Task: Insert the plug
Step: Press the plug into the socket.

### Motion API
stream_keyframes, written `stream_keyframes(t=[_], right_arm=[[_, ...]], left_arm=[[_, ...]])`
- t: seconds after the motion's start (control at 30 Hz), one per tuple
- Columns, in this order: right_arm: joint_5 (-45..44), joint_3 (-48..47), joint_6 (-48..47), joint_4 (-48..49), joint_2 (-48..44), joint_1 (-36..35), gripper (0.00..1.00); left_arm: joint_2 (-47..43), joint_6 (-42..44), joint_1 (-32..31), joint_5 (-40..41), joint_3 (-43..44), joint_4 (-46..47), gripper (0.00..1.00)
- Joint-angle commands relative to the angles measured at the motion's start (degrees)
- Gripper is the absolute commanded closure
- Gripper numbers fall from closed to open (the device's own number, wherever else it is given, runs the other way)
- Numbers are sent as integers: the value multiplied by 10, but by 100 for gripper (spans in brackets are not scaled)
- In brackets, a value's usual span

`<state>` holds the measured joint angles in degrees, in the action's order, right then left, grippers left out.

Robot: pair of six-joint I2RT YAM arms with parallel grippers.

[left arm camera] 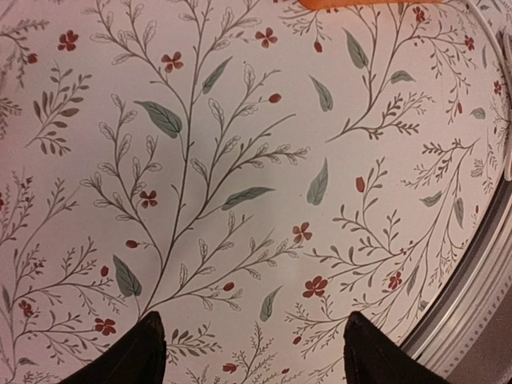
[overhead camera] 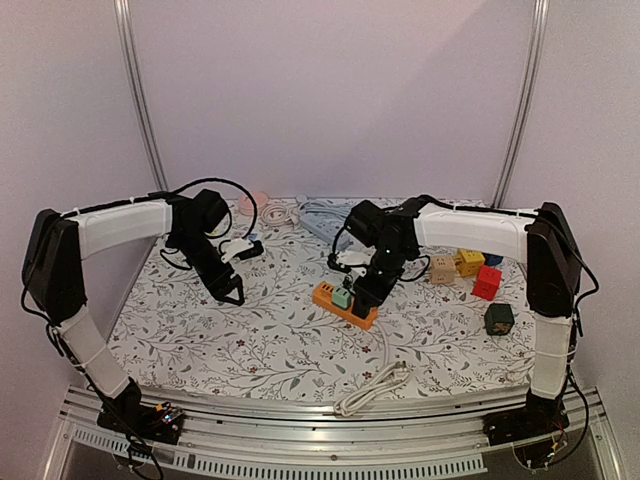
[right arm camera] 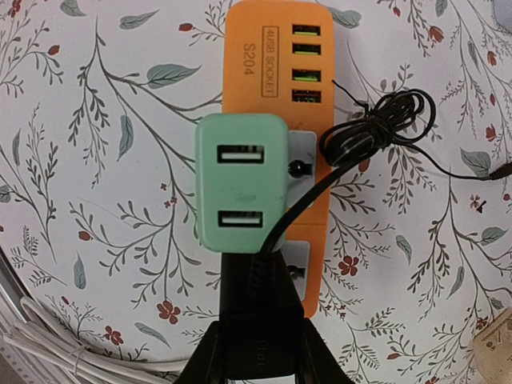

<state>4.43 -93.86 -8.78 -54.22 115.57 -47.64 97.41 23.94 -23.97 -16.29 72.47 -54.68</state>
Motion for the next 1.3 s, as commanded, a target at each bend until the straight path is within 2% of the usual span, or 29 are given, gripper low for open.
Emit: stream_keyframes(t=[0.0,0.1,0.7,0.9,1.0,1.13,1.27], right_arm=[[-67,19,11,10,28,-18,88],[-99,15,10,-4,37,-32,90],[-126,32,37,-1,103,-31,95],[-137,50,44,3,97,-31,96],[-124,51,39,5,87,-32,87],[-109,39,36,8,67,-32,63],[-85,20,38,12,41,-32,44]], left_arm=[[13,3,5,-3,3,8,25],[15,3,4,-4,6,9,25],[14,4,1,-1,2,9,25],[18,5,1,-3,4,10,25],[20,5,1,-5,7,9,25],[22,6,1,-4,7,10,25],[21,6,1,-4,7,11,25]])
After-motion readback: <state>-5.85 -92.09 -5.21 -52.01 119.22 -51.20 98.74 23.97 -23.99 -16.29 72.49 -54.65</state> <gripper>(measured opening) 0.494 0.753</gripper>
